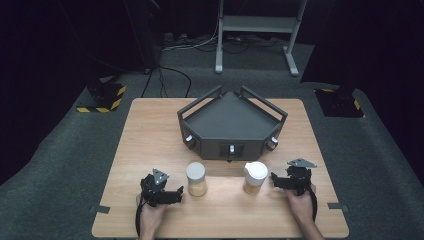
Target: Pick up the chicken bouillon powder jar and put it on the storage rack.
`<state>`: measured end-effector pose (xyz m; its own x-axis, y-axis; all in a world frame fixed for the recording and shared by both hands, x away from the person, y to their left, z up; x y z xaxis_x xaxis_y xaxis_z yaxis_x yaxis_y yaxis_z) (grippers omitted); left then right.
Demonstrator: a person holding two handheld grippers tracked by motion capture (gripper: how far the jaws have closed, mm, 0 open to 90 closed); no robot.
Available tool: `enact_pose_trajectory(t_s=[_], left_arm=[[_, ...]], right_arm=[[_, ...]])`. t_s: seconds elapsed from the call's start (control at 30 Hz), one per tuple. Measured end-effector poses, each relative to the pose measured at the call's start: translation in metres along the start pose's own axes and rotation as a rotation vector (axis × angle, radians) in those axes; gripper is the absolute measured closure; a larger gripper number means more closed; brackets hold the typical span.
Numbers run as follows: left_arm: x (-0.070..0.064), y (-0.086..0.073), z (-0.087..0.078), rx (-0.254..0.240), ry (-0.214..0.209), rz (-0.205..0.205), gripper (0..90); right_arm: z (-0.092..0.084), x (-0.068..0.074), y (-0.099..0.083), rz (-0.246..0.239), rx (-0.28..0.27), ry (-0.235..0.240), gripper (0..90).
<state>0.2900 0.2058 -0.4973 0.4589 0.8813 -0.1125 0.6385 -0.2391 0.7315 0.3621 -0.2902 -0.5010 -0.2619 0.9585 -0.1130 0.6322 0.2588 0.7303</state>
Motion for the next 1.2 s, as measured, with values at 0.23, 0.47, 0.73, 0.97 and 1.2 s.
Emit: enact_pose_trajectory(t_s=[0.23,0.47,0.73,0.97,1.2], left_arm=[[-0.008,-0.001,-0.005,0.007,-0.058,0.055,0.4],[-0.015,0.000,-0.006,0.005,-0.096,0.089,0.6],[-0.019,0.003,-0.004,0.003,-0.155,0.102,0.9],[-0.024,0.005,-0.001,-0.010,-0.186,0.110,1.1],[-0.031,0.009,0.003,-0.028,-0.210,0.119,1.5]], right_arm=[[0.000,0.000,0.000,0.001,0.000,0.000,6.2],[0.000,0.000,0.000,0.000,0.000,0.000,6.2],[0.000,0.000,0.000,0.001,0.000,0.000,6.2],[0.000,0.000,0.000,0.000,0.000,0.000,6.2],[0.000,0.000,0.000,0.000,0.000,0.000,6.2]])
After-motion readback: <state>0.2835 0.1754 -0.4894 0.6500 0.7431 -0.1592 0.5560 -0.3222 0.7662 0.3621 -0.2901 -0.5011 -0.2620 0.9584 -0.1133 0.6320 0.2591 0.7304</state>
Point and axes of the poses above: each handheld gripper's, and its own axes: z roughly forward along the jaws, y roughly out of its top, x roughly to its left, the point moved 8 cm from there along z, roughly forward along the jaws, and after that the axes turned 8 degrees about -y, right-handed, at the moved point
